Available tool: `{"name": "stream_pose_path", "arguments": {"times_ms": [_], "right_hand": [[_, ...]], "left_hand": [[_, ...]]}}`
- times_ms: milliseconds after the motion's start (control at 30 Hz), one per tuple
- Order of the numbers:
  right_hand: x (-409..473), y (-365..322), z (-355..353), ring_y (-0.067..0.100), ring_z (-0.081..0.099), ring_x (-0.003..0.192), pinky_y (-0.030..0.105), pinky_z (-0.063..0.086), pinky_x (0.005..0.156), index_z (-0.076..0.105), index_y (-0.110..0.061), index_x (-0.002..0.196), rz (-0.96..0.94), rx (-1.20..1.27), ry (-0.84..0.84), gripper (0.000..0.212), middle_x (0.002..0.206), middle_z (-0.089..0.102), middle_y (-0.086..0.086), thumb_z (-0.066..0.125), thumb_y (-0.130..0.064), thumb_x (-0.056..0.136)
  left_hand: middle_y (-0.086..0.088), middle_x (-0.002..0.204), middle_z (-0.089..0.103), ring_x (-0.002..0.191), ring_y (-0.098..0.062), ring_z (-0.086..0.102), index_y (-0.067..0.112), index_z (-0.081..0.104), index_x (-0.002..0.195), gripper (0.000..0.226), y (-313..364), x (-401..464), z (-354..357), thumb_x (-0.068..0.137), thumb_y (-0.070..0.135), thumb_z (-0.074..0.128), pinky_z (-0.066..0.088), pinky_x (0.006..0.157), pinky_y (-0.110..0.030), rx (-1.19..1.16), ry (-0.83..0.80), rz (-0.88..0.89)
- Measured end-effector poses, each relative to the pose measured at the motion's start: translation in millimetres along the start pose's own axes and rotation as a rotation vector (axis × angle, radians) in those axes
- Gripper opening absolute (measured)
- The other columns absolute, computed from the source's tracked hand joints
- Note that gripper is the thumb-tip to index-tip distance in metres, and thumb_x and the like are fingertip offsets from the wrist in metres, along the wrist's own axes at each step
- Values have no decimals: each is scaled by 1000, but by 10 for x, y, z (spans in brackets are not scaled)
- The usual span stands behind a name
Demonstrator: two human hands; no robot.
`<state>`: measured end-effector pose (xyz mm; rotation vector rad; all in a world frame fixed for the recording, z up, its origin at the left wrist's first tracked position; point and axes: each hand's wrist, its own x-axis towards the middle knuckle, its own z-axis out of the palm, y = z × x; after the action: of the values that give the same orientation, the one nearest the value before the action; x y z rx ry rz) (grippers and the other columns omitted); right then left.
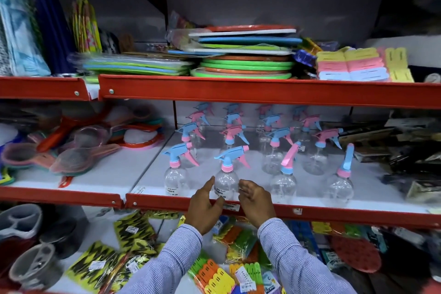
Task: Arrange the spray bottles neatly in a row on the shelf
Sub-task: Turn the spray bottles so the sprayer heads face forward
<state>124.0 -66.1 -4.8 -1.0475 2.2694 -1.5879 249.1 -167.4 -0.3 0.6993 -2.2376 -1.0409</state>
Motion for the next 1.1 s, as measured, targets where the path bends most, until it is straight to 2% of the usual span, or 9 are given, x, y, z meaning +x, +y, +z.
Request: {"name": "stream_pose_path", "arguments": {"times_ms": [133, 300, 433, 567, 700, 800, 867, 933, 1100], "right_hand": [[-22, -6, 0, 8, 62, 106, 10, 43, 88, 59, -10, 123, 13, -10, 11, 40, 120, 67, 6, 59, -5, 83], [-34, -8, 6, 6, 61, 105, 2, 40, 82, 59, -10, 123, 18, -16, 20, 39, 120, 67, 6, 60, -6, 84], [-50, -35, -13, 11, 62, 110, 15, 44, 92, 59, -9, 124, 20, -17, 10, 40, 123, 66, 7, 58, -5, 84], [-120, -35, -57, 14, 58, 118, 27, 45, 101, 54, -12, 129, 23, -1, 24, 45, 129, 62, 5, 54, -2, 84], [-282, 11, -194, 5, 64, 104, 23, 51, 92, 62, -16, 118, -33, 25, 187, 42, 114, 69, 0, 52, 1, 82], [-389, 76, -337, -3, 67, 85, 13, 54, 78, 69, -26, 99, -50, 18, 351, 35, 93, 73, -10, 55, 1, 80], [-435, 146, -469, -5, 66, 73, 5, 48, 67, 70, -26, 88, -58, 1, 475, 28, 80, 73, -14, 59, -2, 79], [-463, 223, -615, -6, 64, 68, 3, 45, 60, 69, -26, 82, -54, -2, 559, 26, 74, 72, -14, 60, -2, 77], [-397, 369, -958, 12, 66, 67, 28, 56, 63, 65, -27, 85, -11, 60, 614, 26, 77, 71, -1, 56, -3, 78]], "left_hand": [[-6, 148, 47, 132, -25, 49, 21, 30, 148, 64, 3, 15, -12, 90, 22, 56, 42, 110, -40, 11, -37, -25], [-6, 150, 44, 134, -25, 46, 21, 27, 149, 66, 11, 10, -19, 90, 23, 57, 39, 111, -36, -3, -63, -38], [-7, 151, 42, 135, -25, 44, 21, 25, 150, 67, 4, 9, -24, 90, 24, 56, 37, 112, -34, -3, -76, -48], [-6, 153, 38, 139, -23, 40, 19, 23, 150, 69, -6, -40, -36, 89, 22, 57, 34, 116, -41, -28, -33, -6], [-2, 148, 43, 136, -19, 41, 23, 37, 143, 62, -7, -162, 2, 85, 20, 60, 38, 113, -42, -24, 145, 130], [3, 132, 52, 121, -9, 48, 28, 49, 130, 49, 81, -201, 69, 83, 21, 59, 41, 105, -30, -34, 220, 248], [5, 124, 56, 113, -6, 52, 28, 54, 123, 44, 194, -211, 168, 80, 21, 56, 43, 98, -22, -60, 213, 288], [7, 119, 58, 108, -5, 55, 28, 57, 120, 43, 308, -237, 308, 78, 20, 56, 45, 92, -15, -92, 181, 296], [7, 124, 58, 111, -7, 57, 26, 54, 126, 48, 525, -217, 680, 79, 16, 60, 49, 95, -22, -118, 71, 271]]}}
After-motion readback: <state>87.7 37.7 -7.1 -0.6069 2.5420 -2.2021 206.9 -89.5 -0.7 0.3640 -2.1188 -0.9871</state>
